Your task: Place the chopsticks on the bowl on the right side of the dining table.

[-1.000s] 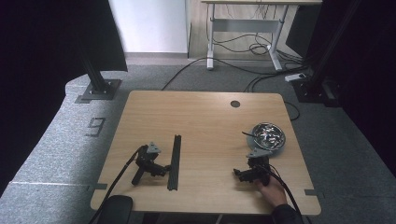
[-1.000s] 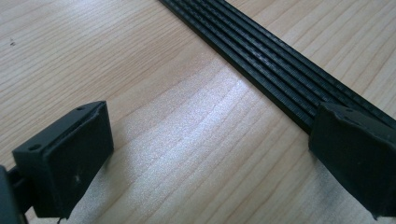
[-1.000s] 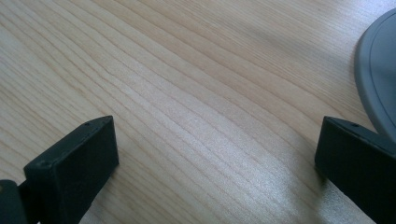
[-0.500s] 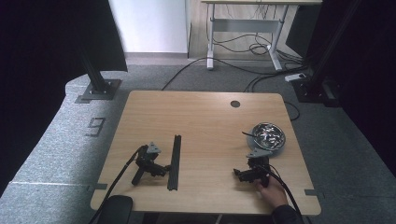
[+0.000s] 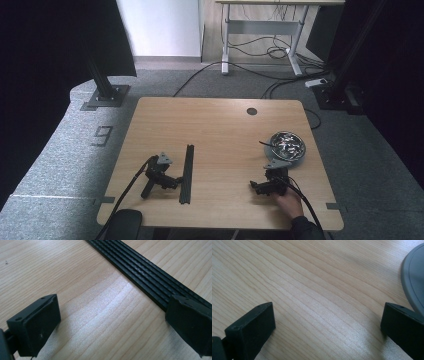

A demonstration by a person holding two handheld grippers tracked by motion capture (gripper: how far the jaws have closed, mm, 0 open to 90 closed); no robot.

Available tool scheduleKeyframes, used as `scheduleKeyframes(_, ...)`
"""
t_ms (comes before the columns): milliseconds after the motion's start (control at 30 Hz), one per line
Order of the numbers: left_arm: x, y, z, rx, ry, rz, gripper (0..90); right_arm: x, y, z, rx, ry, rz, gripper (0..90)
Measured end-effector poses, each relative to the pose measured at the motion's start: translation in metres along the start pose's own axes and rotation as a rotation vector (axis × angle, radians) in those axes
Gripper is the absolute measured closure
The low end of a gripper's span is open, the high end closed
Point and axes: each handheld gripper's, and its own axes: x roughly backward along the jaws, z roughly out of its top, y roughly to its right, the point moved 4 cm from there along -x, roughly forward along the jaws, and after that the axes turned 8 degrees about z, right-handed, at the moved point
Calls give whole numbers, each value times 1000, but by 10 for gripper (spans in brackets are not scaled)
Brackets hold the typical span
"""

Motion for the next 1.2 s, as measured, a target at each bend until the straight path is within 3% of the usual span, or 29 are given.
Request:
scheduleKeyframes(267, 0, 0, 0, -3, -2, 0, 0, -1, -1, 11, -1, 0, -8, 29)
scheduleKeyframes(533, 0, 0, 0, 1, 1, 0, 0, 10, -12, 29, -8, 22, 21, 22)
scheduleKeyframes(867, 0, 0, 0, 0, 0, 0, 0, 1, -26, 40, 61, -83, 14, 15)
scheduleKeyframes(1067, 0, 0, 0, 4, 3, 0, 0, -8, -41, 55, 103, -95, 40, 15)
scheduleKeyframes(1200, 0, 0, 0, 3, 2, 0, 0, -12, -51, 67, 99, -83, 82, 15)
